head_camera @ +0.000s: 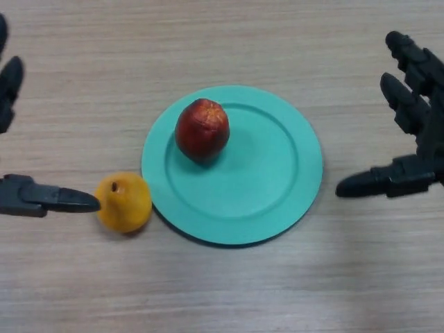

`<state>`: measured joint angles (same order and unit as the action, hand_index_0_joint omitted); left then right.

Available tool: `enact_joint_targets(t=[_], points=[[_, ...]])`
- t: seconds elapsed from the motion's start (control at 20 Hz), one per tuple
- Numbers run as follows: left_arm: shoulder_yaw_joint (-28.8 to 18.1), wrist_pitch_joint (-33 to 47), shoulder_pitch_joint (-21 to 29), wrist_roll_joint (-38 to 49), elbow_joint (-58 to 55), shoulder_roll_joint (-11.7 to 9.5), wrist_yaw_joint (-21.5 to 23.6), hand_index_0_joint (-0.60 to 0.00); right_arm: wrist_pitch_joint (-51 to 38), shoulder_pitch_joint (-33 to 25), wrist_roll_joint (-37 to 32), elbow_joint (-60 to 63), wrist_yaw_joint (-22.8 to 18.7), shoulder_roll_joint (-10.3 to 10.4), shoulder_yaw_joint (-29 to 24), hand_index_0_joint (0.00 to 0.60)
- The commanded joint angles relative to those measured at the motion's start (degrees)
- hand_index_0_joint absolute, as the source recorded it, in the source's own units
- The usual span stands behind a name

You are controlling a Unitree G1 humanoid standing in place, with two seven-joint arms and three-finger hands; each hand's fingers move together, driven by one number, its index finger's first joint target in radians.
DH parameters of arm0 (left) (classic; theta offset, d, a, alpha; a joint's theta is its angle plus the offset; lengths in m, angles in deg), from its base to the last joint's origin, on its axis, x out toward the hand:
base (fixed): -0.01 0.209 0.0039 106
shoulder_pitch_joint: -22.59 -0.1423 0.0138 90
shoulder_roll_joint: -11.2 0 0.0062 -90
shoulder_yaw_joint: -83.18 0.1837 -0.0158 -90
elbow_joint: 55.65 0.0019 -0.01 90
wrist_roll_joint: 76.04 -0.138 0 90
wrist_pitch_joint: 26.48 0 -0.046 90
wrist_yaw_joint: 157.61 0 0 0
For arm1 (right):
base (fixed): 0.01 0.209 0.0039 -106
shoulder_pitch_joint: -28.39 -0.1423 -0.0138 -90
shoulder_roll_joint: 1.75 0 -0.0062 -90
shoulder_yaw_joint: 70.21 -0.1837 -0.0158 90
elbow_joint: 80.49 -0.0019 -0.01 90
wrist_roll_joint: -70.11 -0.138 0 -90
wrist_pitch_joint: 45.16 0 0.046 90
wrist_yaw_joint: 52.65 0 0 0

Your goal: Pick up the red apple and place it on the plate

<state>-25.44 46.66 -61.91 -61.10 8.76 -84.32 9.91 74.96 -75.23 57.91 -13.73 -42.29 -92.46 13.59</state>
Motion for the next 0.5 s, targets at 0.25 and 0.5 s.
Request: enact_joint_targets(t=[0.25,0.5], points=[[-3.3,5.7,1.8,-3.1,-2.8,-2.8,-5.1,0.0,-3.4,3.1,-4.9,-11.0,-2.7,-2.1,-4.6,0.0],[-2.7,2.5,2.7,-1.2,-5.3,-2.0,-2.2,0.0,1.8,3.3,-8.3,-16.1,-7.6,-1.2,-4.6,0.0]])
